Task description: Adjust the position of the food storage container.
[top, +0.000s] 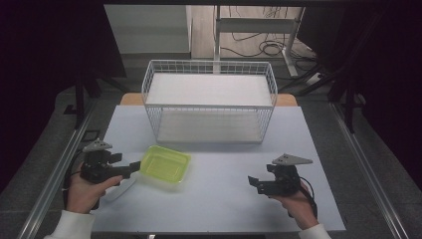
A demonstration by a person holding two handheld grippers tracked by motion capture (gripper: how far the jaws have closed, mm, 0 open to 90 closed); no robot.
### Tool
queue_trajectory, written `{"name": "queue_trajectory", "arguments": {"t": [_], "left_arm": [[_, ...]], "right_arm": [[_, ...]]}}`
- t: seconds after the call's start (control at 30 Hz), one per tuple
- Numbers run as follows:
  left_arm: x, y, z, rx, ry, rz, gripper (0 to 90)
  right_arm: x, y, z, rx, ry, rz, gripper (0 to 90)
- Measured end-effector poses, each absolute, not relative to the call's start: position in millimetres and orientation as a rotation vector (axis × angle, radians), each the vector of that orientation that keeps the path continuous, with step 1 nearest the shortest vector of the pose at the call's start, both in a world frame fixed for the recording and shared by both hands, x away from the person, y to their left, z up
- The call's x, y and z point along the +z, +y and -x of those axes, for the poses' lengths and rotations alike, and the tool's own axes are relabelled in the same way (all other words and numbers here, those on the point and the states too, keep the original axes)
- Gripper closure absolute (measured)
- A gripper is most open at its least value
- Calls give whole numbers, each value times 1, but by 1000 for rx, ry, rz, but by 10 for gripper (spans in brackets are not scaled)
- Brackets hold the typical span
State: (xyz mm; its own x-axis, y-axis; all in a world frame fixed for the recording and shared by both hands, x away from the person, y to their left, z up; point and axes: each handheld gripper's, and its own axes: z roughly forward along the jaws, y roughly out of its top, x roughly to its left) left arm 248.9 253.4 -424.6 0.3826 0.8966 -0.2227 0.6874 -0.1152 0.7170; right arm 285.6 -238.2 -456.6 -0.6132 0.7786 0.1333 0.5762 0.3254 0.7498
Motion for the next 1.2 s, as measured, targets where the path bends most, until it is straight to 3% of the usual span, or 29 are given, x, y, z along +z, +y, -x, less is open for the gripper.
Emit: {"name": "queue_trajectory", "arguments": {"t": [0.8,1.2], "left_arm": [[-419,256,-243,333,1390,-1872,291],[-418,250,-272,291,1440,-1913,385]], "right_arm": [[-458,-237,-286,1073,2361,-1255,171],[-462,-232,-287,1050,2400,-1255,171]]}}
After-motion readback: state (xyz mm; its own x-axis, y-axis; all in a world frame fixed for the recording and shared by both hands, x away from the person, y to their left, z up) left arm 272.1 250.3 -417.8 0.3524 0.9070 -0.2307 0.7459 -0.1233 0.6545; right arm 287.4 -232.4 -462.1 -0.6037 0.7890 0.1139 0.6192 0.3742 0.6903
